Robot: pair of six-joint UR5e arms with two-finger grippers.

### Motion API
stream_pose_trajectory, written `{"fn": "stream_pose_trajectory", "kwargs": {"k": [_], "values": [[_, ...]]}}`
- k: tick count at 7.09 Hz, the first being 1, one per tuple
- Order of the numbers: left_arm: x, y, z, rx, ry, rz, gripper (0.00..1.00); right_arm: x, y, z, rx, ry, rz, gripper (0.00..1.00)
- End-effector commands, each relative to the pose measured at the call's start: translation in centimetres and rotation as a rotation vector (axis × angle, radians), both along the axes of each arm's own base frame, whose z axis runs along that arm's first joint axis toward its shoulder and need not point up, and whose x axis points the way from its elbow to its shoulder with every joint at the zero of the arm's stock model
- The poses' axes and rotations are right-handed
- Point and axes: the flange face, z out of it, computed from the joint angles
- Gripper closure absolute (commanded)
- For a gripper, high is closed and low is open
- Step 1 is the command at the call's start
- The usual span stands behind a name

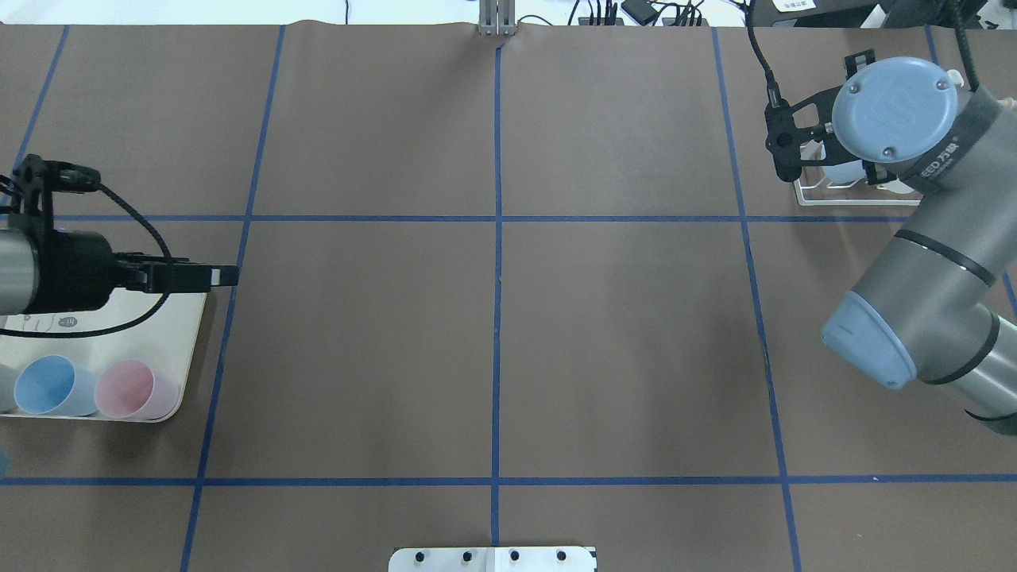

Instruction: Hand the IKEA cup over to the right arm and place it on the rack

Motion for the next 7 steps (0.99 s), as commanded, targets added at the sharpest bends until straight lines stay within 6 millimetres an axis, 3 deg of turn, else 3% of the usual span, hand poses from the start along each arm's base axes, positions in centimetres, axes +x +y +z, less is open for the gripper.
{"fn": "stream_pose_trajectory", "kwargs": {"k": [1, 3, 4, 5, 7], "values": [[-6.1, 0.2, 6.1, 0.205, -0.231, 0.001, 0.00, -0.6, 2.9, -2.4, -0.163, -0.323, 0.106, 0.01], [-13.1, 0.7, 11.5, 0.316, -0.428, -0.007, 0.00, -2.3, 5.3, -4.5, -0.398, -0.638, 0.157, 0.01], [-15.4, 0.9, 14.8, 0.329, -0.493, 0.009, 0.00, -2.9, 6.1, -5.1, -0.455, -0.743, 0.102, 0.01], [-16.6, 2.1, 17.6, 0.330, -0.523, 0.019, 0.00, -2.9, 6.9, -4.9, -0.499, -0.827, 0.091, 0.01], [-18.5, 5.6, 24.8, 0.345, -0.515, 0.016, 0.00, -3.8, 6.3, -4.0, -0.493, -0.870, 0.096, 0.01]]}}
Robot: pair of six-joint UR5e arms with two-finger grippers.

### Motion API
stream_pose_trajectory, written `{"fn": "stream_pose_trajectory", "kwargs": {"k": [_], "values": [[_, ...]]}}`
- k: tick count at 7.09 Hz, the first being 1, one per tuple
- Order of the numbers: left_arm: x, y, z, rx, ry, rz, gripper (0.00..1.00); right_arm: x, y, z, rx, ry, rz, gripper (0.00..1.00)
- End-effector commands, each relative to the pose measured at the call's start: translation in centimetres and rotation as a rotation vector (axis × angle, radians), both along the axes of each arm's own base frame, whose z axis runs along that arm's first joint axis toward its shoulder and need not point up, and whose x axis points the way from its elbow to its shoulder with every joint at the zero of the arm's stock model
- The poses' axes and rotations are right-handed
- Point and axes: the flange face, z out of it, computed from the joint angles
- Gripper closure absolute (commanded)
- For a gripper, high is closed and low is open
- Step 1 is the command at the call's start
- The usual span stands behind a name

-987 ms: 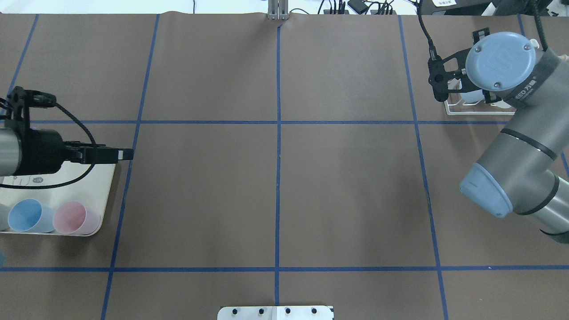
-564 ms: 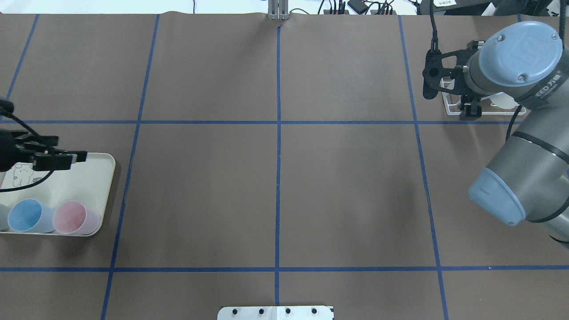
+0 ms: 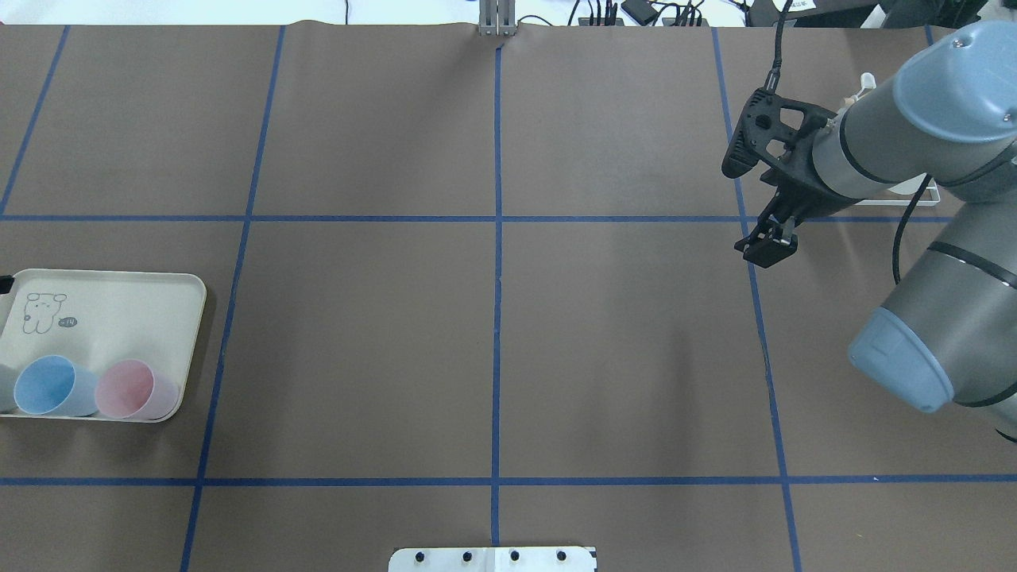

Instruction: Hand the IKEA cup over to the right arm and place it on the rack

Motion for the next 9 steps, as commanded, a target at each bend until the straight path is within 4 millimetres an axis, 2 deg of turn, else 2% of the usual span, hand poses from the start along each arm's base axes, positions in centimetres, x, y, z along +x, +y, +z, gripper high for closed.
{"fn": "stream_pose_trajectory", "kwargs": {"k": [1, 2, 3, 4, 6, 8, 9], "values": [[-2.5, 4.4, 6.7, -0.004, 0.004, 0.001, 0.00, -0.6, -0.3, 0.7, -0.009, -0.028, 0.002, 0.01], [-2.8, 5.1, 7.1, -0.029, 0.009, -0.010, 0.00, -0.6, -0.2, 0.6, -0.008, -0.029, 0.001, 0.01], [-2.8, 5.6, 9.2, -0.080, 0.009, -0.021, 0.00, -0.7, -0.3, 0.7, -0.009, -0.028, 0.001, 0.01], [-3.0, 6.1, 10.4, -0.065, 0.039, -0.029, 0.00, -0.7, -0.3, 0.9, -0.012, -0.024, 0.002, 0.01], [-1.7, 4.9, 10.0, -0.084, 0.073, -0.032, 0.00, -0.9, -0.4, 1.1, -0.016, -0.021, 0.000, 0.01], [1.3, 4.7, 10.3, -0.140, 0.108, 0.010, 0.00, -0.9, -0.3, 1.3, -0.017, -0.019, -0.002, 0.01], [1.4, 4.9, 10.6, -0.141, 0.103, 0.018, 0.00, -0.8, -0.3, 1.5, -0.019, -0.015, 0.001, 0.01]]}}
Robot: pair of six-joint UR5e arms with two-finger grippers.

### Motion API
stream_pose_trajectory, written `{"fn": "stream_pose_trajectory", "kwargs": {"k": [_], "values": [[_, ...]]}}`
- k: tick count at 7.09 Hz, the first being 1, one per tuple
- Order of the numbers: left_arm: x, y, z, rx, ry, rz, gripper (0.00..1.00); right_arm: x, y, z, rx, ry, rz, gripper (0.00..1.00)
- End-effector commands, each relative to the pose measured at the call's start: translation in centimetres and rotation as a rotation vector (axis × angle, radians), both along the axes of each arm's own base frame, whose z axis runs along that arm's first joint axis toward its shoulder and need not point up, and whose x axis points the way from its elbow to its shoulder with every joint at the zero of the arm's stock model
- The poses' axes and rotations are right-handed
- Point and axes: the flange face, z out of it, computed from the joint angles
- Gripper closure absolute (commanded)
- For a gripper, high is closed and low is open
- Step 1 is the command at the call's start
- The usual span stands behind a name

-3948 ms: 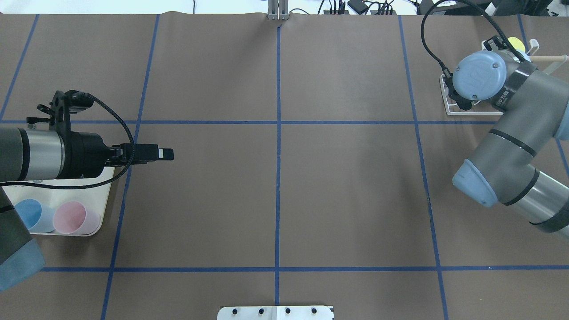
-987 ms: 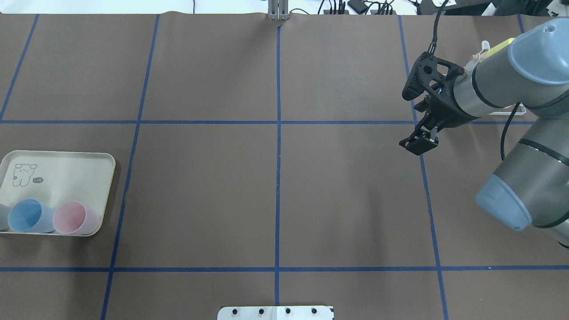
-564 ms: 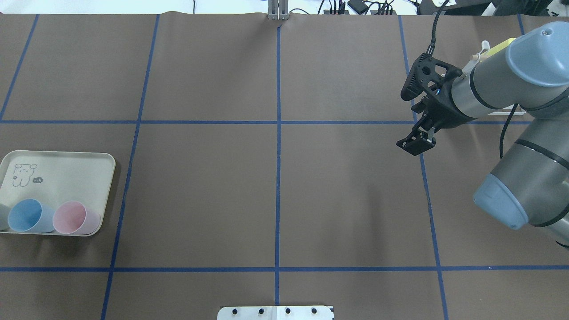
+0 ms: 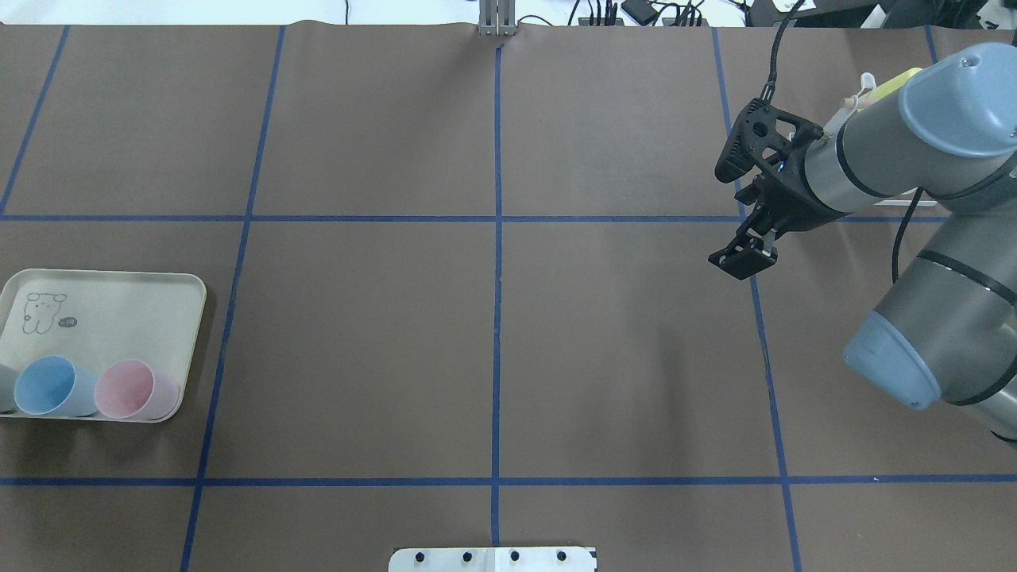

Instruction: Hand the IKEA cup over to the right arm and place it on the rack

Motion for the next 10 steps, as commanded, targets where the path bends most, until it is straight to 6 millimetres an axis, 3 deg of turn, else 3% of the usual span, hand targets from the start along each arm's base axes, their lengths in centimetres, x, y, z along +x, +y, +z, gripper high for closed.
{"fn": "stream_pose_trajectory", "kwargs": {"k": [1, 2, 3, 4, 8, 10], "values": [[0.7, 0.2, 1.0, -0.027, -0.003, 0.015, 0.09, 0.1, 0.0, 0.4, -0.004, 0.006, 0.001, 0.01], [0.7, 0.3, 1.4, -0.034, -0.005, 0.015, 0.41, 0.0, 0.0, 0.4, -0.003, 0.007, 0.000, 0.01], [0.7, 0.4, 1.3, -0.034, -0.003, 0.015, 0.64, 0.1, 0.0, 0.4, -0.001, 0.007, 0.003, 0.01], [0.7, 0.3, 1.1, -0.022, 0.007, 0.015, 0.76, 0.1, 0.0, 0.4, 0.000, 0.007, 0.002, 0.01], [0.8, 0.7, 0.7, -0.024, 0.029, 0.046, 1.00, 0.0, 0.0, 0.4, -0.001, 0.007, 0.001, 0.01], [1.0, 0.9, 0.2, -0.033, 0.060, 0.089, 1.00, 0.0, 0.0, 0.3, 0.000, 0.006, 0.001, 0.01]]}}
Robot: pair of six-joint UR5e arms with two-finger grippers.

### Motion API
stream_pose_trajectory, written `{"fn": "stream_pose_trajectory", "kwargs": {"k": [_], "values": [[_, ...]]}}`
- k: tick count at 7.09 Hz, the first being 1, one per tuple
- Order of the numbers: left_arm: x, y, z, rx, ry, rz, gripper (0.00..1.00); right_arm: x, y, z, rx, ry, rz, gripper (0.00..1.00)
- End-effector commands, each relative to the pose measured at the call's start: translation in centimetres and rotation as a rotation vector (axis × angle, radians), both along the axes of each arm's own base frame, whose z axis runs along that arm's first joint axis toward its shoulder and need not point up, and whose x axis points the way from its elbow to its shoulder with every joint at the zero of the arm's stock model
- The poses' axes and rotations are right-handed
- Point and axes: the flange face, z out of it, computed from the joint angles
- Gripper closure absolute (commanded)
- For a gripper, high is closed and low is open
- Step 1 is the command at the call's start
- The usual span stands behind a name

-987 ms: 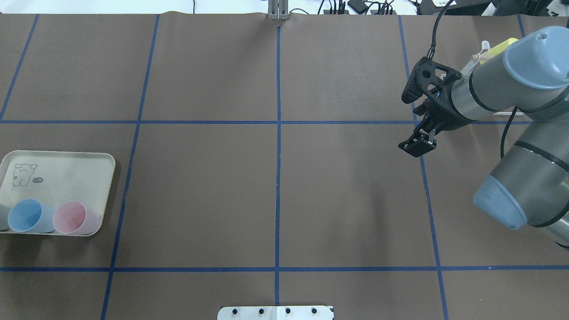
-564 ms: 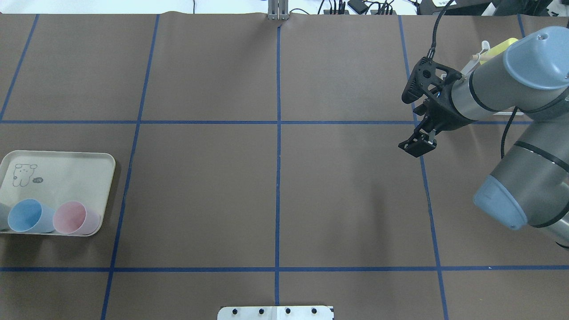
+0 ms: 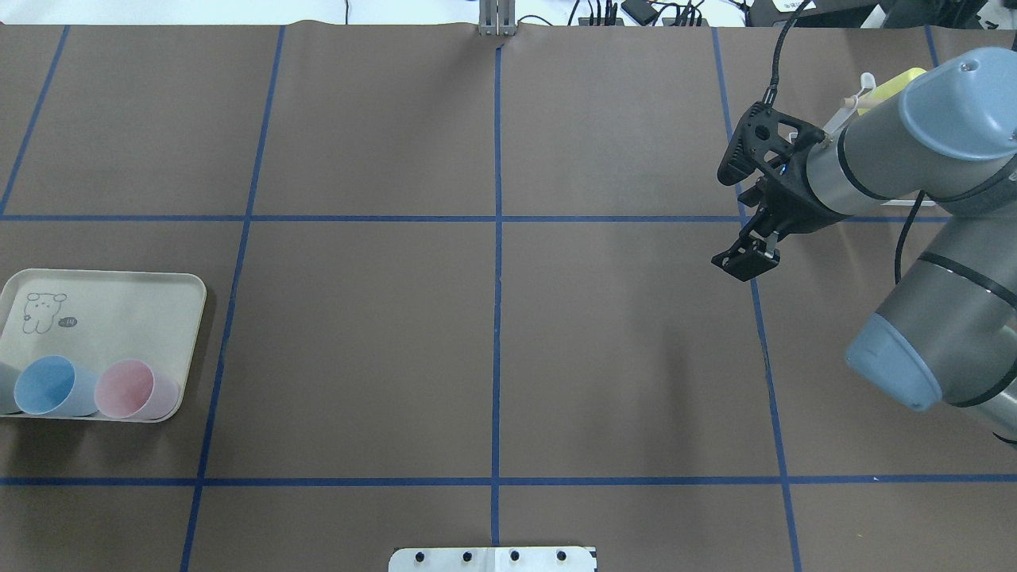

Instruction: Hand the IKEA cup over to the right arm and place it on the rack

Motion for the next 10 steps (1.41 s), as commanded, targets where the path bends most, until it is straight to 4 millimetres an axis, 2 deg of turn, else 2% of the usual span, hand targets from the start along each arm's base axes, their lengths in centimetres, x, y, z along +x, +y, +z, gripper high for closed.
{"fn": "stream_pose_trajectory", "kwargs": {"k": [1, 3, 4, 5, 6, 7, 8, 9, 10], "values": [[0.0, 0.1, -1.4, -0.005, 0.040, 0.042, 1.00, -0.1, 0.0, 0.1, -0.003, 0.001, -0.001, 0.01], [-2.9, -1.8, -2.5, -0.044, 0.058, -0.032, 1.00, -0.7, 0.1, -0.3, 0.001, -0.003, -0.011, 0.01], [-3.6, -3.3, -4.4, -0.067, 0.062, -0.052, 1.00, -0.9, 0.2, -0.6, 0.008, -0.008, -0.015, 0.01], [-3.8, -4.4, -7.5, -0.077, 0.077, -0.053, 1.00, -1.3, 0.6, -0.9, 0.044, -0.044, -0.025, 0.01], [-3.8, -5.2, -12.0, -0.088, 0.104, -0.028, 1.00, -1.9, 0.8, -0.8, 0.082, -0.085, -0.033, 0.01], [-3.6, -6.7, -18.0, -0.107, 0.117, -0.031, 1.00, -2.8, 1.5, -1.4, 0.098, -0.133, -0.038, 0.01], [-3.0, -7.7, -21.8, -0.134, 0.142, 0.000, 1.00, -3.7, 2.4, -2.1, 0.119, -0.202, -0.040, 0.01], [-2.0, -8.9, -25.1, -0.203, 0.239, 0.019, 1.00, -4.8, 3.4, -2.5, 0.137, -0.270, -0.048, 0.01], [-1.1, -10.8, -30.2, -0.279, 0.346, -0.026, 1.00, -6.1, 4.1, -2.2, 0.159, -0.319, -0.068, 0.01]]}}
